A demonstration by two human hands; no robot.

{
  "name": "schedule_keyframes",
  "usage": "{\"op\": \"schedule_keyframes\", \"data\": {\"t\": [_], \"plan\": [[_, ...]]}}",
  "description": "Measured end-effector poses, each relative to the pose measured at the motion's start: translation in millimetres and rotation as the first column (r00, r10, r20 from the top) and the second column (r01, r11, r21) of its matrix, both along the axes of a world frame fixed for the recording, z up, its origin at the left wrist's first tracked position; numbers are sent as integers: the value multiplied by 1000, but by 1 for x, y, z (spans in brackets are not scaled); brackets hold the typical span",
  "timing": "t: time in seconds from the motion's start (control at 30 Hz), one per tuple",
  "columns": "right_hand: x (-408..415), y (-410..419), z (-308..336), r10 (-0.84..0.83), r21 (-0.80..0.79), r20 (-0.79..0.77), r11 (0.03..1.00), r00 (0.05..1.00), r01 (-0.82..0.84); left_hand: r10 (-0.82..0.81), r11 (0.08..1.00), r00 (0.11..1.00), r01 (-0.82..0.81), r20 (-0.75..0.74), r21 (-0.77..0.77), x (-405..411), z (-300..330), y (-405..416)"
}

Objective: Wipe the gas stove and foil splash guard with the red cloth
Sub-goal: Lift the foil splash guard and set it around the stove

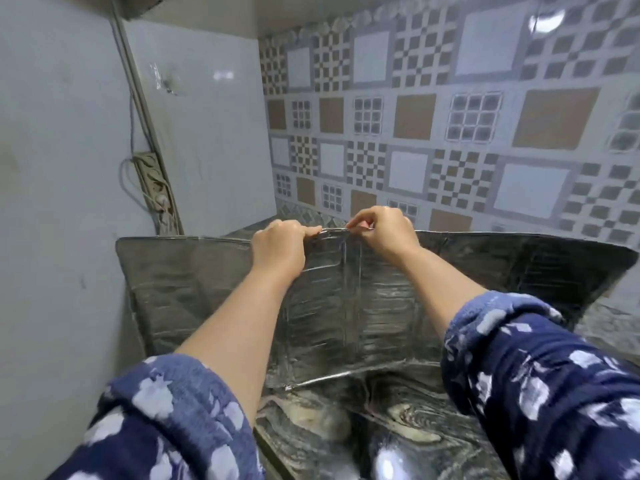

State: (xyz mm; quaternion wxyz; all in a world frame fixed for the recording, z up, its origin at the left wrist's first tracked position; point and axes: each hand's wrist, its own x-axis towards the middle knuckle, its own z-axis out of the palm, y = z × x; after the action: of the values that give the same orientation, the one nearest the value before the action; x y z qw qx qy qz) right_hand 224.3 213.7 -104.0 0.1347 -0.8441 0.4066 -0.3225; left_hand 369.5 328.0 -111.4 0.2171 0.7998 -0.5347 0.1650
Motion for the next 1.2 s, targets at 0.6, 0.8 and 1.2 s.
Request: {"op": "schedule_keyframes", "data": {"t": [0.6, 0.8, 1.2], "plan": [[-37, -59, -10, -201, -67, -37, 978, 979, 198, -135, 987, 989, 140, 64, -81, 39, -26, -65], [-52, -70, -16, -291, -80, -40, 954, 956, 287, -178, 984, 981, 179, 82, -11, 59, -20, -71], [-60, -79, -15, -284, 92, 230, 959, 931, 270, -291, 956, 953, 293, -86, 11, 78, -9, -80]]}}
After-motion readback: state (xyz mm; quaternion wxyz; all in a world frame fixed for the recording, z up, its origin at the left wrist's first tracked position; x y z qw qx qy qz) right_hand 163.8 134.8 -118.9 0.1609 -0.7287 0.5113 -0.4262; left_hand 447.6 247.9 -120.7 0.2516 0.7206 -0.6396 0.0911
